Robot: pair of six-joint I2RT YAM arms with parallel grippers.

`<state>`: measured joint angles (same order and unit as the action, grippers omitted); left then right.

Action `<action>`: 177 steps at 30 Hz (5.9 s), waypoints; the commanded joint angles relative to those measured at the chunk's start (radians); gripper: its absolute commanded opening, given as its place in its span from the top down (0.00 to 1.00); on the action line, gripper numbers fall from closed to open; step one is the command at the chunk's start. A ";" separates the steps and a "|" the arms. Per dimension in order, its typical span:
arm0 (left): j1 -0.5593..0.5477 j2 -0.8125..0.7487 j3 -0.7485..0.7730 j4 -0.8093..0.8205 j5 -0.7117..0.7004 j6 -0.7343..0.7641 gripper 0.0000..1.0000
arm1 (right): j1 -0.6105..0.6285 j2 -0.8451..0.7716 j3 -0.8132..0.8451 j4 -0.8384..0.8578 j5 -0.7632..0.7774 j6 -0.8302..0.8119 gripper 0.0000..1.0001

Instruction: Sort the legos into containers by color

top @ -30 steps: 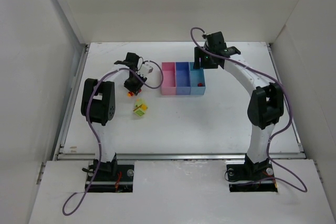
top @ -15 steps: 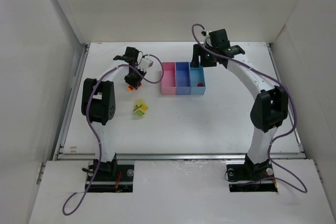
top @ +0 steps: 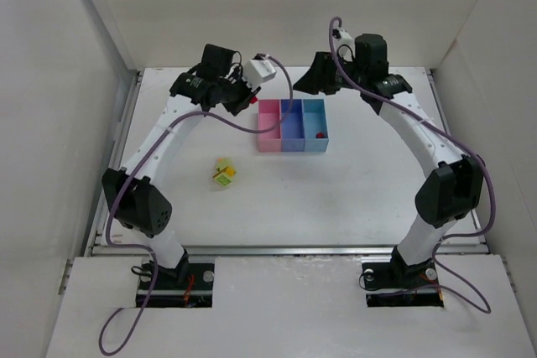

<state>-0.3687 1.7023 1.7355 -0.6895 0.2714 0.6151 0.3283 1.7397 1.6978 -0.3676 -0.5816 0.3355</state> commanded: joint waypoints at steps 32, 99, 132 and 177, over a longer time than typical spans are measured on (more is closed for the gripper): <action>-0.194 -0.052 0.056 0.001 0.011 -0.046 1.00 | 0.104 0.040 -0.073 0.188 -0.293 0.146 0.40; -0.084 -0.086 -0.195 0.048 -0.041 -0.158 1.00 | -0.054 0.248 0.115 -0.264 0.399 -0.158 0.74; 0.029 -0.100 -0.352 0.114 -0.080 -0.095 1.00 | -0.054 -0.029 -0.125 -0.208 0.232 -0.150 0.27; -0.352 0.043 -0.556 0.206 -0.120 -0.140 0.37 | -0.054 -0.238 -0.290 -0.215 0.312 -0.141 0.26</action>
<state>-0.7330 1.8317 1.2018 -0.4473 0.1516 0.4385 0.2699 1.5448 1.4158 -0.5991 -0.2832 0.1909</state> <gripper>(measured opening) 0.641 0.743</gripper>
